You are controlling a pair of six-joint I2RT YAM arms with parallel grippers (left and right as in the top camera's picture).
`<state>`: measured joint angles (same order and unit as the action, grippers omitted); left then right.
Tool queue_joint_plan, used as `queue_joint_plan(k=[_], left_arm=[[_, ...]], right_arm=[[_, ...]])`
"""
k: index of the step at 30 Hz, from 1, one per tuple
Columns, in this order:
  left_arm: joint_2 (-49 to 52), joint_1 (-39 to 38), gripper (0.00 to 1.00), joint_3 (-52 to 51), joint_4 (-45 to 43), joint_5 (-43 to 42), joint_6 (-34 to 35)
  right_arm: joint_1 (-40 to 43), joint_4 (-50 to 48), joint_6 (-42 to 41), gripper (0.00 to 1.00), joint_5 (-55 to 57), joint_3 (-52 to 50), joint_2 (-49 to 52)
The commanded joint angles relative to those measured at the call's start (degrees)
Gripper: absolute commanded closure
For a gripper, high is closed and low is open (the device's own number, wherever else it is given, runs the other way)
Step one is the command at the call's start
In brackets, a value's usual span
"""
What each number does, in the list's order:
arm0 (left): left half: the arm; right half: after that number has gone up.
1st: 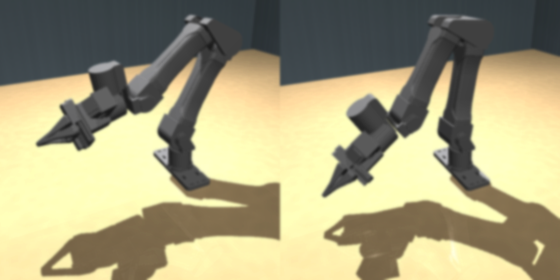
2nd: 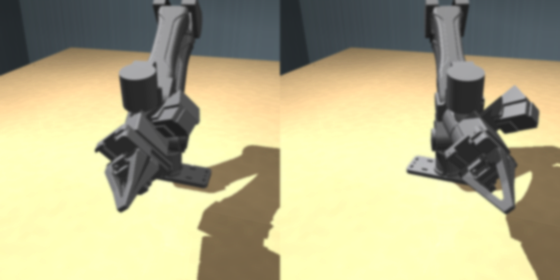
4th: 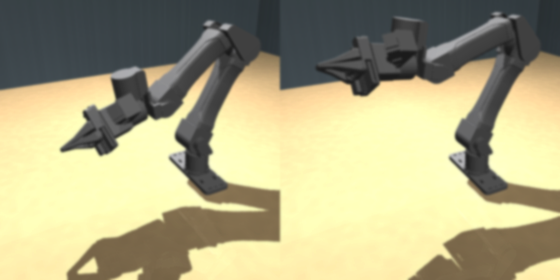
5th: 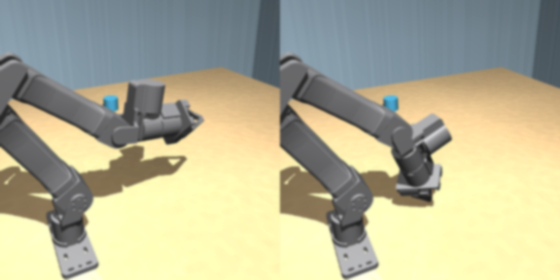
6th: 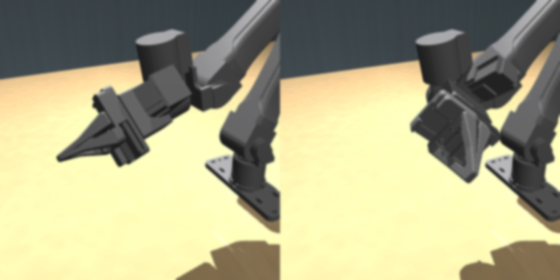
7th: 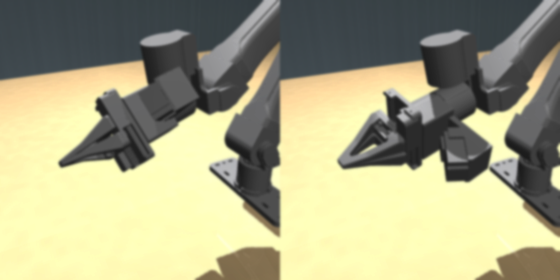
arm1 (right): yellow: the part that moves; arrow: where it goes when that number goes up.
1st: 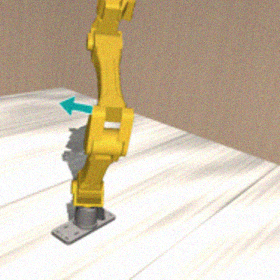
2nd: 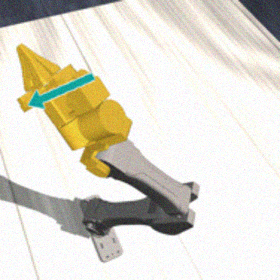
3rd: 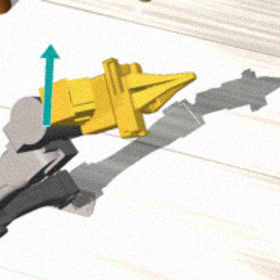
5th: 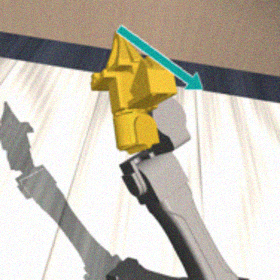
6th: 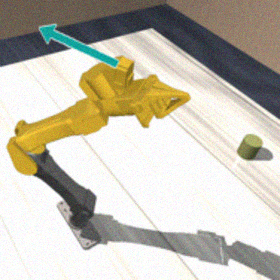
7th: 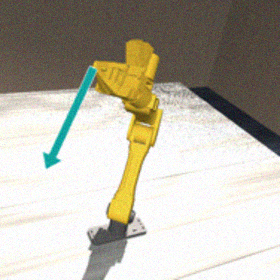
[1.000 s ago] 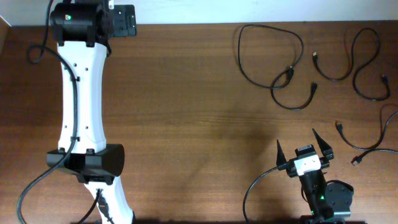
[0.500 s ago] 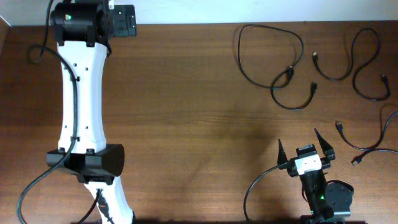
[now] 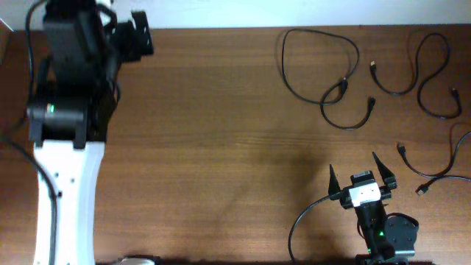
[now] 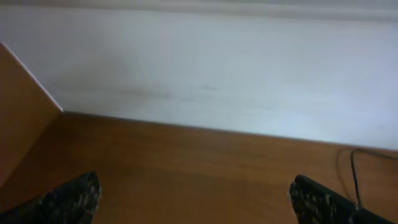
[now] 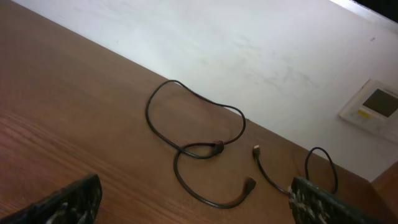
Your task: Untangle cables
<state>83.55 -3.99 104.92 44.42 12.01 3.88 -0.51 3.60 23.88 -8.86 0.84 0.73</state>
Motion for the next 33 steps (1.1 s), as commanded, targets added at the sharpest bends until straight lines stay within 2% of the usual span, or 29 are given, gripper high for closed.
queue_joint_plan(k=[1, 7, 9, 11, 16, 18, 22, 24, 26, 27, 33], left_arm=[[-14.2, 0.3, 0.01, -19.1, -6.0, -0.5, -0.9], [-40.7, 0.3, 0.01, -54.6, -20.9, -2.8, -0.9], [-50.2, 0.3, 0.01, -64.0, -21.1, -3.7, -0.9], [-55.0, 0.3, 0.01, -69.3, -21.1, -5.4, -0.9], [-72.7, 0.3, 0.01, -90.1, -22.8, -16.0, -0.9], [-75.9, 0.4, 0.01, -93.7, -23.0, -16.8, -1.0], [-78.0, 0.4, 0.01, -95.0, -22.8, -17.2, -9.7], [-79.7, 0.5, 0.01, -98.1, -31.0, -17.2, -12.8], [-81.4, 1.5, 0.01, -102.6, -39.4, -16.9, -12.8], [-82.4, 2.3, 0.01, -103.5, -40.9, -16.6, -13.8], [-83.3, 3.7, 0.01, -104.4, -39.8, -15.7, -14.3]], right_arm=[[0.2, 0.1, -0.3, 0.05, 0.7, -0.5, -0.5], [0.2, 0.1, -0.3, 0.05, 0.7, -0.5, -0.5], [0.2, 0.1, -0.3, 0.05, 0.7, -0.5, -0.5], [0.2, 0.1, -0.3, 0.05, 0.7, -0.5, -0.5], [0.2, 0.1, -0.3, 0.05, 0.7, -0.5, -0.5], [0.2, 0.1, -0.3, 0.05, 0.7, -0.5, -0.5], [0.2, 0.1, -0.3, 0.05, 0.7, -0.5, -0.5], [0.2, 0.1, -0.3, 0.05, 0.7, -0.5, -0.5], [0.2, 0.1, -0.3, 0.05, 0.7, -0.5, -0.5], [0.2, 0.1, -0.3, 0.05, 0.7, -0.5, -0.5], [0.2, 0.1, -0.3, 0.05, 0.7, -0.5, -0.5]])
